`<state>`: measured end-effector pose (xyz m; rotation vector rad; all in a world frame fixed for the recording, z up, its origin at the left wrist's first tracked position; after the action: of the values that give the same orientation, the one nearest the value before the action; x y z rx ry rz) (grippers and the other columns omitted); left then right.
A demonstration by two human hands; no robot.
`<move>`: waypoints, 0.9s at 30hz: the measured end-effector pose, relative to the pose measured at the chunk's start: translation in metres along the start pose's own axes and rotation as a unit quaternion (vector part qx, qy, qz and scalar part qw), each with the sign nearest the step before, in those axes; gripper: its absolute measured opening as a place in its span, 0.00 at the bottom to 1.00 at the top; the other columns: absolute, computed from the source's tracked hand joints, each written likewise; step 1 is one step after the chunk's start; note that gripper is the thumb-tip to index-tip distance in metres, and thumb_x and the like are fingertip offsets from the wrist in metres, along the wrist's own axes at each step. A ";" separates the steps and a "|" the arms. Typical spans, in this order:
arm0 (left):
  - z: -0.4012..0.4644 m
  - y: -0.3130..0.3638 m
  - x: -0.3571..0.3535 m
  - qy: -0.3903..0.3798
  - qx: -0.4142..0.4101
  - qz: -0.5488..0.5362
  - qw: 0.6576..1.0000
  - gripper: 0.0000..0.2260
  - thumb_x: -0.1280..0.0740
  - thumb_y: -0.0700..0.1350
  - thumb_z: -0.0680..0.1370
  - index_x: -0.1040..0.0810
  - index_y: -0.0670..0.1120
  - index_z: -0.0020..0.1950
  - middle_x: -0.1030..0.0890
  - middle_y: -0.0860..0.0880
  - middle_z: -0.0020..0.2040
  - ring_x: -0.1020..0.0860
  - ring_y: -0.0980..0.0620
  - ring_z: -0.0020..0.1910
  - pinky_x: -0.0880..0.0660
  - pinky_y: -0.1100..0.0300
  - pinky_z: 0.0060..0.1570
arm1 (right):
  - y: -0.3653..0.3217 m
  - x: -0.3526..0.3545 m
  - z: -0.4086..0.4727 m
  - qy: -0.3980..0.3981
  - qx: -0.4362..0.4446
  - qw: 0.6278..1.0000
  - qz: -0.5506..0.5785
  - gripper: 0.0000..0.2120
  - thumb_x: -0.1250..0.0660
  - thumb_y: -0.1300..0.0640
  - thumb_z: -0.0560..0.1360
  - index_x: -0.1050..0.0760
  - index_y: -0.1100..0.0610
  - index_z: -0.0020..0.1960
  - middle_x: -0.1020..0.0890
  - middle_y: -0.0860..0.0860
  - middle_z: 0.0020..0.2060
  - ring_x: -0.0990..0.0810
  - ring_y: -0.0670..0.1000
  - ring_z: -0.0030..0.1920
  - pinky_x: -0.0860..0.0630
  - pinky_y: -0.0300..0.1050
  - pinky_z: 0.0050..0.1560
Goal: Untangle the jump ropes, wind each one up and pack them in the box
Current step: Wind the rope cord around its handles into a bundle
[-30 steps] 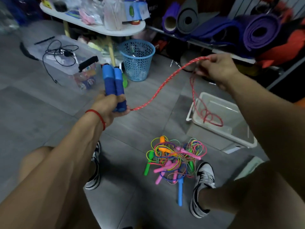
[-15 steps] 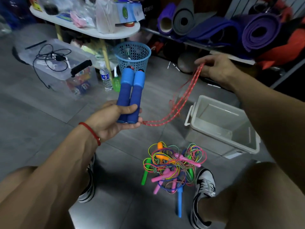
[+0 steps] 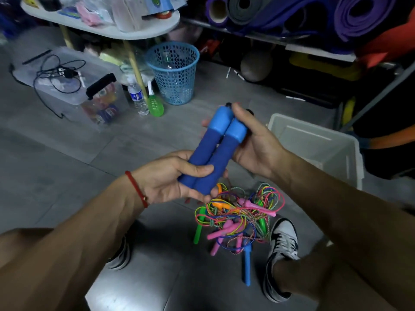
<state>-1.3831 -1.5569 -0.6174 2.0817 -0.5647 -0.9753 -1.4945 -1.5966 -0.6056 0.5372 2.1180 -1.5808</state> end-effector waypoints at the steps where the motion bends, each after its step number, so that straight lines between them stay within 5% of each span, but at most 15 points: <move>1: 0.001 -0.002 -0.002 0.003 0.003 0.004 1.000 0.12 0.32 0.34 0.74 0.22 0.36 0.58 0.17 0.41 0.47 0.17 0.42 0.38 0.18 0.51 0.36 | 0.003 0.005 -0.001 0.027 0.002 1.000 -0.015 0.22 0.29 0.47 0.74 0.27 0.59 0.62 0.21 0.67 0.61 0.20 0.61 0.59 0.27 0.62 0.67; 5: 0.007 -0.004 -0.008 0.014 -0.008 0.013 1.000 0.12 0.31 0.37 0.74 0.23 0.36 0.56 0.18 0.41 0.43 0.16 0.42 0.40 0.18 0.51 0.38 | -0.009 0.031 -0.001 0.143 0.043 0.986 -0.076 0.37 0.22 0.42 0.67 0.29 0.63 0.66 0.21 0.69 0.61 0.19 0.64 0.60 0.25 0.65 0.64; 10: 0.013 0.016 -0.009 -0.001 -0.064 -0.136 0.989 0.14 0.27 0.36 0.69 0.21 0.36 0.55 0.20 0.39 0.46 0.19 0.43 0.39 0.20 0.53 0.38 | 0.015 0.011 -0.001 -0.031 -0.053 0.997 -0.040 0.39 0.50 0.25 0.75 0.29 0.56 0.67 0.23 0.59 0.50 0.21 0.57 0.49 0.24 0.49 0.51; 13: 0.012 0.027 0.001 0.003 -0.081 -0.191 0.978 0.19 0.27 0.39 0.70 0.23 0.35 0.58 0.20 0.39 0.49 0.20 0.44 0.41 0.20 0.53 0.40 | 0.052 0.008 -0.007 -0.086 -0.120 0.983 -0.105 0.31 0.53 0.34 0.81 0.25 0.58 0.57 0.20 0.53 0.39 0.20 0.52 0.37 0.28 0.52 0.51; 16: 0.006 0.033 0.014 0.045 -0.097 -0.162 0.981 0.14 0.35 0.40 0.76 0.24 0.36 0.59 0.18 0.39 0.50 0.19 0.45 0.41 0.20 0.55 0.40 | 0.043 0.007 -0.011 -0.083 -0.096 0.968 -0.215 0.18 0.42 0.42 0.82 0.22 0.52 0.45 0.32 0.48 0.31 0.39 0.47 0.27 0.38 0.47 0.36; 18: 0.001 0.037 0.016 0.058 -0.114 -0.155 0.979 0.13 0.38 0.39 0.77 0.24 0.35 0.59 0.18 0.40 0.51 0.20 0.46 0.41 0.20 0.56 0.40 | 0.020 0.009 -0.009 -0.068 -0.020 0.932 -0.355 0.14 0.38 0.45 0.82 0.25 0.52 0.44 0.37 0.45 0.28 0.43 0.46 0.27 0.45 0.42 0.30; 21: -0.003 0.043 0.017 0.047 -0.142 -0.199 0.968 0.13 0.39 0.39 0.78 0.26 0.36 0.61 0.22 0.40 0.53 0.22 0.47 0.42 0.21 0.56 0.41 | -0.005 -0.006 -0.013 -0.076 0.096 0.857 -0.500 0.12 0.39 0.52 0.84 0.23 0.55 0.44 0.33 0.41 0.26 0.36 0.41 0.28 0.39 0.32 0.30; 27: -0.012 0.052 0.038 0.066 -0.179 -0.151 0.970 0.18 0.36 0.38 0.76 0.28 0.38 0.67 0.23 0.42 0.51 0.22 0.46 0.43 0.22 0.55 0.43 | -0.028 0.003 -0.016 -0.041 0.152 0.743 -0.651 0.13 0.38 0.47 0.82 0.23 0.50 0.42 0.21 0.52 0.35 0.26 0.52 0.36 0.28 0.46 0.43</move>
<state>-1.3539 -1.6087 -0.5886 1.9131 0.0045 -1.0124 -1.5139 -1.5887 -0.5808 -1.2507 2.1797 -2.5163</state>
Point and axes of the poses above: each hand's wrist, its own z-axis towards the middle knuckle, its own x-axis out of the back of the hand, y = z × x, the point moved 10 cm from there along z, towards the middle knuckle
